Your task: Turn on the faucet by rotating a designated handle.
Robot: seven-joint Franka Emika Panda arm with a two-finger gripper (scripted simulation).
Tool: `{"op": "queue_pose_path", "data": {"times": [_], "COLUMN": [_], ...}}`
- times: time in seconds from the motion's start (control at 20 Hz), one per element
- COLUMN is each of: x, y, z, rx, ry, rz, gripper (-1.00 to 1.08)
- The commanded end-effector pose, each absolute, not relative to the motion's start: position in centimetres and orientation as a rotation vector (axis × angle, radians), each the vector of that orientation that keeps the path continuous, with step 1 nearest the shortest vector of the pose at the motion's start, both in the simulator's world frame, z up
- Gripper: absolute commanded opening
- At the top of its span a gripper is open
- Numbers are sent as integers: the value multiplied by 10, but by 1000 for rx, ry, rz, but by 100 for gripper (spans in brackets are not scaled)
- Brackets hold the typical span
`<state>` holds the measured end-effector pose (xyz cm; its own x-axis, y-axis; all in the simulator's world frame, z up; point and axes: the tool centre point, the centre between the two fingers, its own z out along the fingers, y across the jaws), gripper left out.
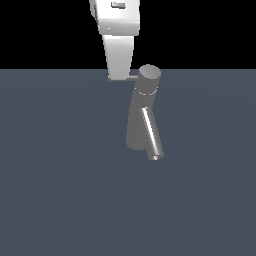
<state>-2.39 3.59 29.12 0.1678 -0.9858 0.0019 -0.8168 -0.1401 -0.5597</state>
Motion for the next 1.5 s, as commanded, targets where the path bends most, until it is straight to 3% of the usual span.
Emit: {"op": "queue_pose_path", "data": {"times": [0.0, 1.45], "x": [-28, -76], "y": [36, 32], "z": [288, 256], "rx": [-2018, -2019], "ry": [1702, 1703], "rz": [-523, -523], "gripper": [-100, -100]}}
